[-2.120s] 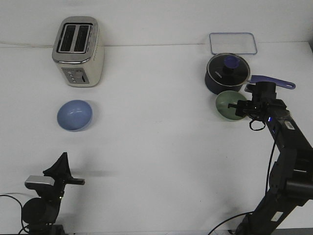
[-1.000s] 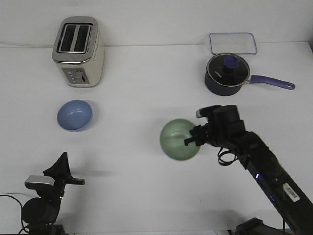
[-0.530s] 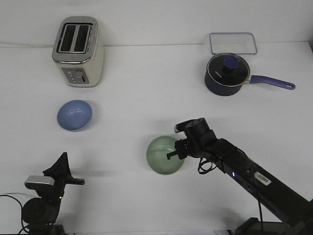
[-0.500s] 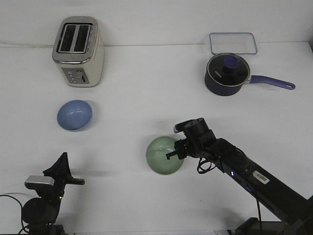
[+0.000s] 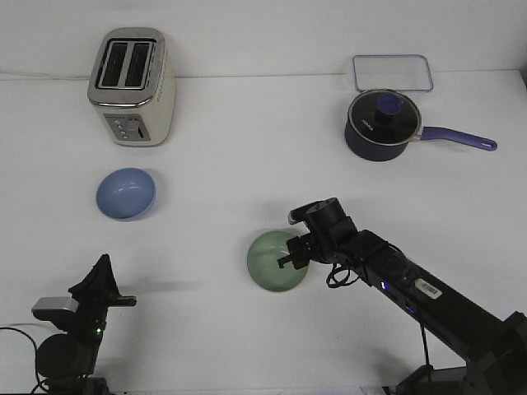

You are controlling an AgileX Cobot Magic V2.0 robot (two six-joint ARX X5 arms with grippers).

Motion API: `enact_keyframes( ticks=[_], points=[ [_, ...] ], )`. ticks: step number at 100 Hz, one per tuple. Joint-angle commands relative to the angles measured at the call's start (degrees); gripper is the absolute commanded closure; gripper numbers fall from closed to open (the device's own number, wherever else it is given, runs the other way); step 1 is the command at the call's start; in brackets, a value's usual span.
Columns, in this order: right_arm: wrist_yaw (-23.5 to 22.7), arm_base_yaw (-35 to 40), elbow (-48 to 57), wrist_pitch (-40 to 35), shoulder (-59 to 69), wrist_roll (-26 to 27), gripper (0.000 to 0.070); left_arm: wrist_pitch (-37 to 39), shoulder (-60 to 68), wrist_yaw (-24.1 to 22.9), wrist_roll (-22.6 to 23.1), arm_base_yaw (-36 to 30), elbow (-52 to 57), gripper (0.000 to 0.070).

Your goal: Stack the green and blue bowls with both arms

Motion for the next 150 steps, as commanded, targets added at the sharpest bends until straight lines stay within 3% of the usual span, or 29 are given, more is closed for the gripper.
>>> enact_keyframes(
  ticks=[1,28,43,58,68,74,85,91,109,143,150],
  points=[
    [-0.1,-0.2,1.3,0.6,-2.2,-1.6,0.0482,0.7,0.1,-0.3,-1.8,0.0,2.1,0.0688],
    [0.2,-7.3,3.0,4.5,-15.4,-6.7,0.0483,-8.6,12.1,-7.7,-1.0,0.2,15.7,0.0688],
    [0.1,-13.4,2.0,5.3,-21.8,-9.0,0.0483,-11.0,28.0,-7.6,2.5,1.7,25.9,0.0688],
    [0.1,-15.9,-6.0,8.9,-29.4,-9.2,0.0483,-17.5,47.2,-7.5,2.8,4.7,39.5,0.0688],
    [0.2,-16.2,-13.5,12.3,-34.4,-8.2,0.0483,-22.6,59.0,-3.4,4.7,6.8,48.8,0.0673],
    [0.3,-16.2,-17.1,13.2,-37.2,-6.9,0.0483,-25.3,65.0,-0.4,5.5,7.8,53.9,0.0569],
    [0.3,-16.2,-21.4,13.4,-40.6,-5.5,0.0483,-29.3,73.8,0.7,6.1,9.0,61.4,0.0230],
    [0.3,-16.2,-22.6,13.1,-41.8,-5.5,0.0483,-30.9,77.6,0.7,7.2,9.2,64.4,0.0144],
    [0.2,-16.2,-23.1,13.2,-42.8,-5.5,0.0483,-34.8,86.9,0.7,9.2,9.7,69.3,0.0144],
    [0.1,-16.2,-23.1,13.0,-42.7,-5.6,0.0483,-32.0,98.5,0.7,10.1,10.1,69.4,0.0146],
    [0.1,-16.2,-23.1,13.0,-42.7,-5.6,0.0483,-31.4,99.9,0.7,10.1,10.1,69.4,0.0177]
  ],
)
